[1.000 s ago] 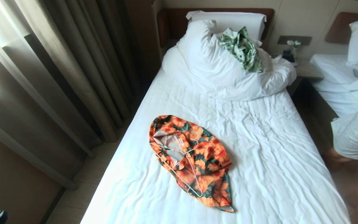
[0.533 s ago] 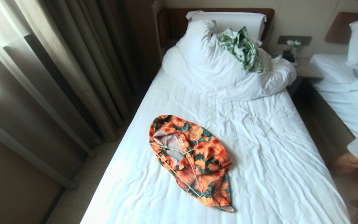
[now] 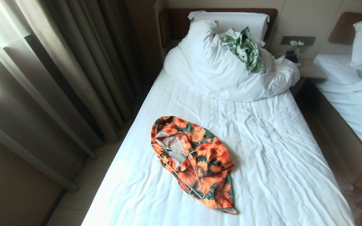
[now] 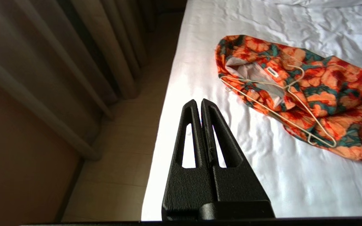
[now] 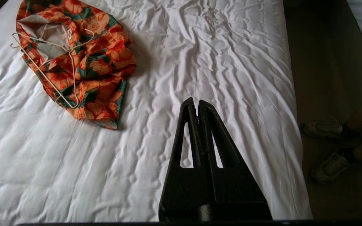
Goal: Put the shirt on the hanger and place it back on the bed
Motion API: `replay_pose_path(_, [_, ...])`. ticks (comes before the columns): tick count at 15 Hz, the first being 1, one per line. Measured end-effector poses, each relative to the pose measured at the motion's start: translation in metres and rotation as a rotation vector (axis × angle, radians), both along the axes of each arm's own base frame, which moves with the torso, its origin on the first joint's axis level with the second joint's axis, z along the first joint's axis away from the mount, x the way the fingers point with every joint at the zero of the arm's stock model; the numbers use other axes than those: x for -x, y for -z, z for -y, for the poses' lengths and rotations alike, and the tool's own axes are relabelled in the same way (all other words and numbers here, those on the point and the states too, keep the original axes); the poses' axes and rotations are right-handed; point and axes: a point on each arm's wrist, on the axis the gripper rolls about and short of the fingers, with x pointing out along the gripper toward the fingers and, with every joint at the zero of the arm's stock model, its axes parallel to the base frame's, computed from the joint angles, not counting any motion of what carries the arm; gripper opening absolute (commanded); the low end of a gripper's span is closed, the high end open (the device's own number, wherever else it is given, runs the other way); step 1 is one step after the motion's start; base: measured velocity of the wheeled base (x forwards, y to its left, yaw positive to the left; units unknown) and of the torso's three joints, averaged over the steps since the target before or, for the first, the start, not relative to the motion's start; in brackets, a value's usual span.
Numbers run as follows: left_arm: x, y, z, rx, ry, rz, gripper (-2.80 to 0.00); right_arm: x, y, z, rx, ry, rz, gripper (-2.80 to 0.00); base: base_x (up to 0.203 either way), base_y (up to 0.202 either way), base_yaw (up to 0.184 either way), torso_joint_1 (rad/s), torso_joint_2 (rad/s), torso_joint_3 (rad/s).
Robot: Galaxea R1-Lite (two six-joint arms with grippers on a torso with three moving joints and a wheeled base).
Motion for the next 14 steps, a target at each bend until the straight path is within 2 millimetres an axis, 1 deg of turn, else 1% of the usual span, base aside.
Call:
replay_pose_path(2, [0.007, 0.008, 0.001, 0.009, 0.032, 0.005, -2.8, 0.0, 0.0, 0.0, -0.008, 0.001, -0.002, -2.8, 0.0, 0.0, 0.0, 0.0, 0.0, 0.0])
replay_pose_path(4, [0.014, 0.023, 0.001, 0.012, 0.061, 0.003, -2.8, 0.0, 0.0, 0.0, -0.017, 0.006, -0.003, -2.8, 0.0, 0.0, 0.0, 0.0, 0.0, 0.0])
replay_pose_path(6, [0.018, 0.036, 0.002, 0.015, 0.084, -0.023, -2.8, 0.0, 0.0, 0.0, -0.017, 0.006, -0.003, -2.8, 0.0, 0.0, 0.0, 0.0, 0.0, 0.0])
replay_pose_path(7, [0.019, 0.039, 0.002, 0.016, 0.09, -0.019, -2.8, 0.0, 0.001, 0.0, -0.019, 0.008, -0.004, -2.8, 0.0, 0.0, 0.0, 0.0, 0.0, 0.0])
replay_pose_path(9, [0.019, 0.043, 0.002, 0.039, 0.092, -0.014, -2.8, 0.0, 0.001, 0.0, -0.027, 0.008, -0.005, -2.8, 0.0, 0.0, 0.0, 0.0, 0.0, 0.0])
replay_pose_path(14, [0.02, 0.044, 0.002, 0.069, 0.089, -0.005, -2.8, 0.0, 0.001, 0.0, -0.024, 0.009, -0.004, -2.8, 0.0, 0.0, 0.0, 0.0, 0.0, 0.0])
